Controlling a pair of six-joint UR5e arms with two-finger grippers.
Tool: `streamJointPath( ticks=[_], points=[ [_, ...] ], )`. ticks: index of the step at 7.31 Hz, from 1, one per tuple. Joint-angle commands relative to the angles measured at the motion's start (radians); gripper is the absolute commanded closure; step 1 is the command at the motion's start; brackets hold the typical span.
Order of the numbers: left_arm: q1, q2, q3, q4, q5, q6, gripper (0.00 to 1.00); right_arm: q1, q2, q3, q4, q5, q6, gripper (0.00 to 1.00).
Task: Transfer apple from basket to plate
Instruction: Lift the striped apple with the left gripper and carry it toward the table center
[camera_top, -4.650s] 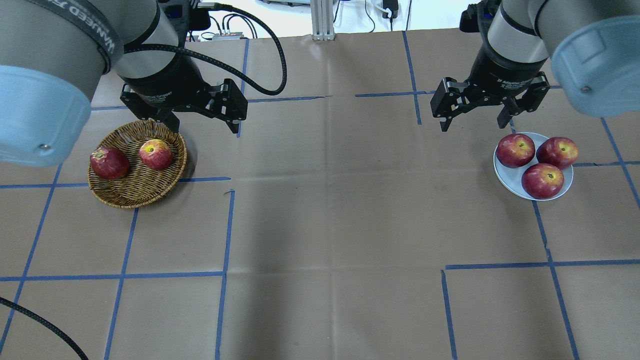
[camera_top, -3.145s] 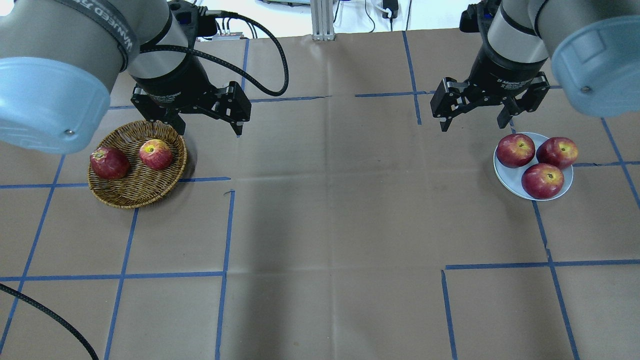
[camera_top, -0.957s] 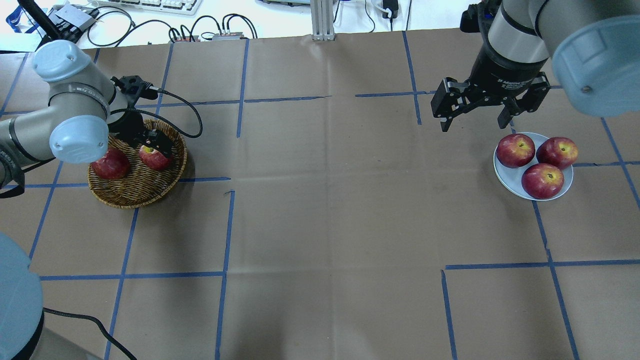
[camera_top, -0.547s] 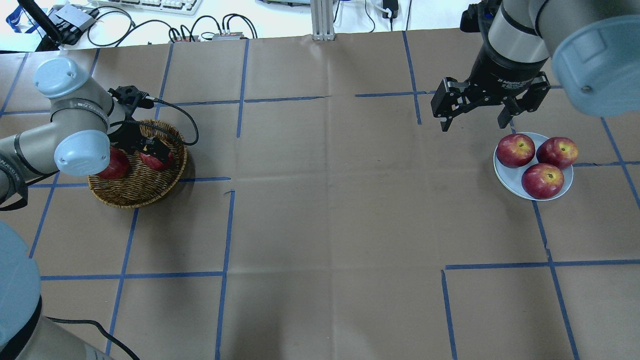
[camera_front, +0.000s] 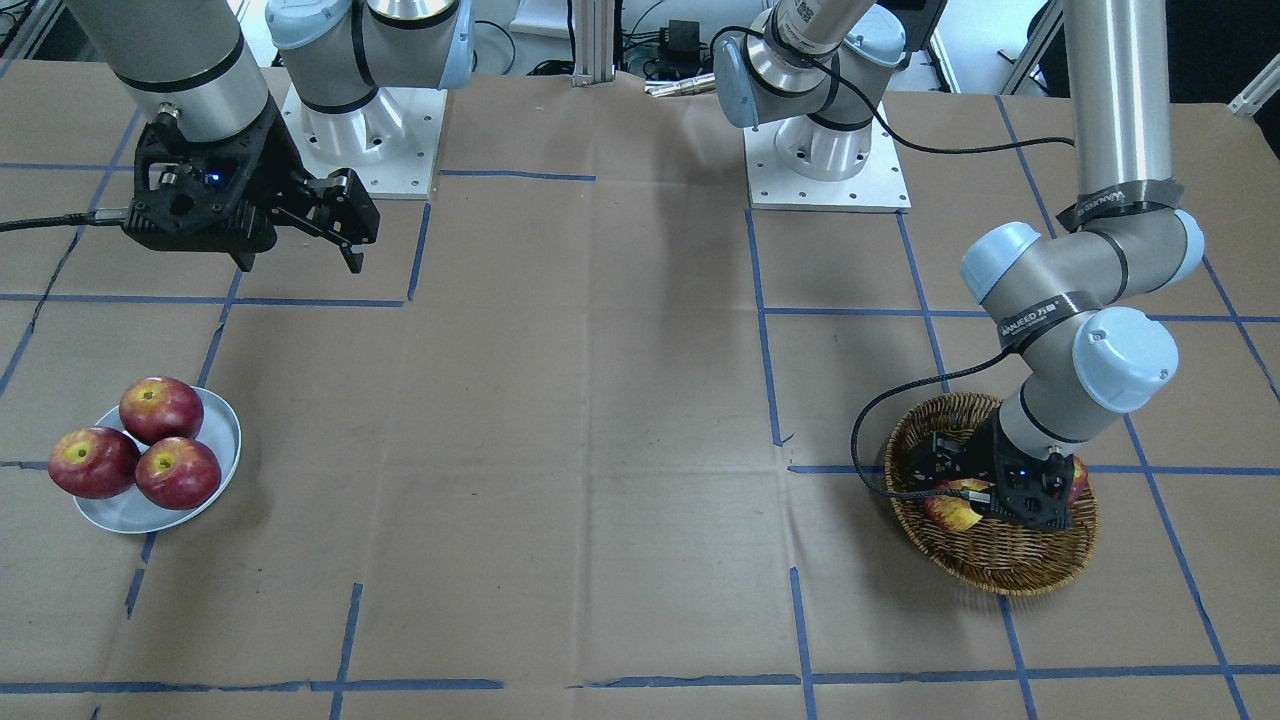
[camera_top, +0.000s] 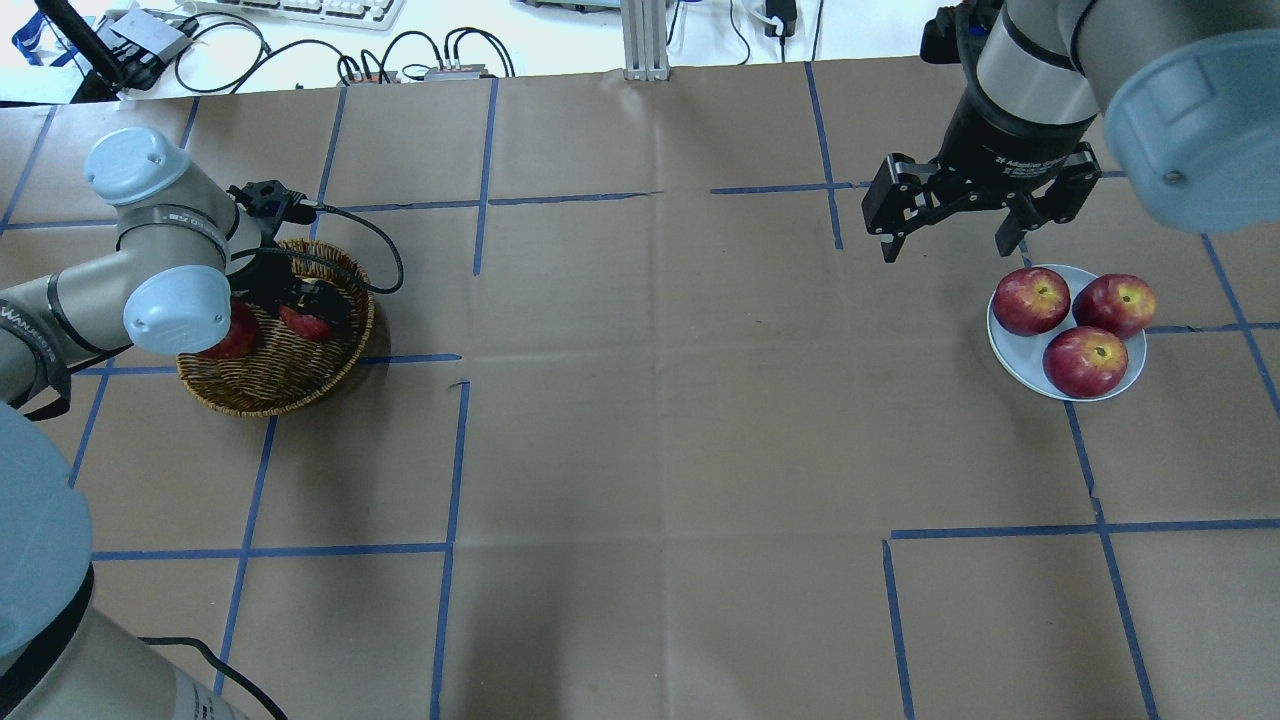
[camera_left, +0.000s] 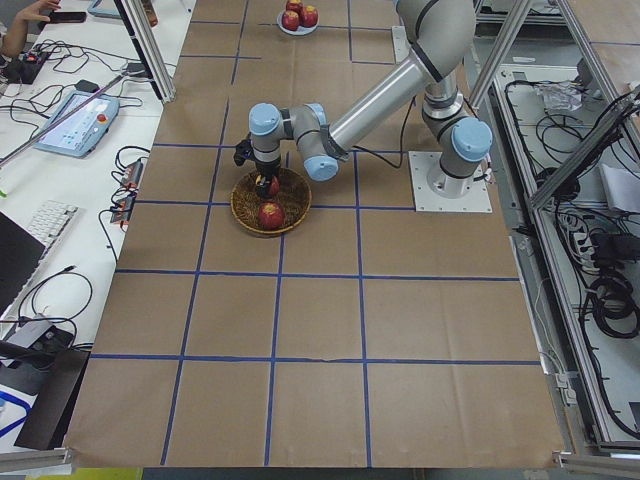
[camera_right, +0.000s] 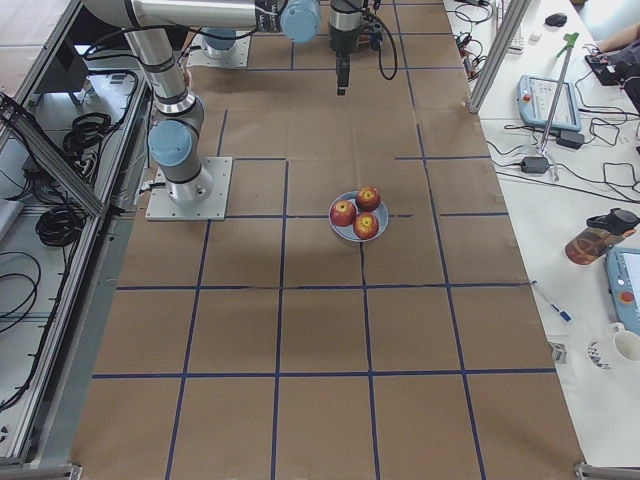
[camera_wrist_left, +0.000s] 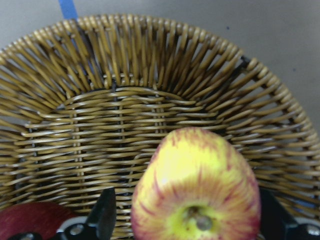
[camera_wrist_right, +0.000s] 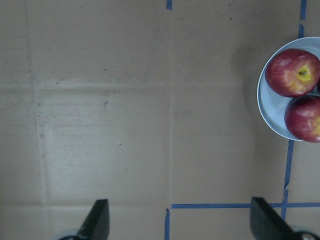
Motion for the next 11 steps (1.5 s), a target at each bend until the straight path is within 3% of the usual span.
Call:
streamJointPath(
  ticks=[1,3,4,6,9,11],
  points=[
    [-0.007,0.009,0.009,-0.001,-0.003,-0.008,0.39,-0.001,0.000,-0.002,-0.002,0.001,0.000,0.00],
    [-0.047,0.071,0.041,-0.048,-0.002,-0.152,0.39,-0.001,0.000,0.000,0.000,0.001,-0.001,0.00],
    [-0.117,0.108,0.081,-0.147,0.003,-0.256,0.39,-0.001,0.002,-0.003,-0.002,0.001,-0.001,0.00],
    [-0.279,0.133,0.118,-0.214,0.024,-0.524,0.38,-0.001,0.002,-0.006,-0.003,0.001,-0.001,0.00],
    [-0.536,0.078,0.120,-0.172,0.023,-0.955,0.38,-0.001,0.002,-0.008,-0.005,0.001,0.000,0.00],
    [-0.652,-0.030,0.123,-0.011,0.024,-1.094,0.35,-0.001,0.002,-0.006,-0.005,0.001,-0.001,0.00]
  ],
)
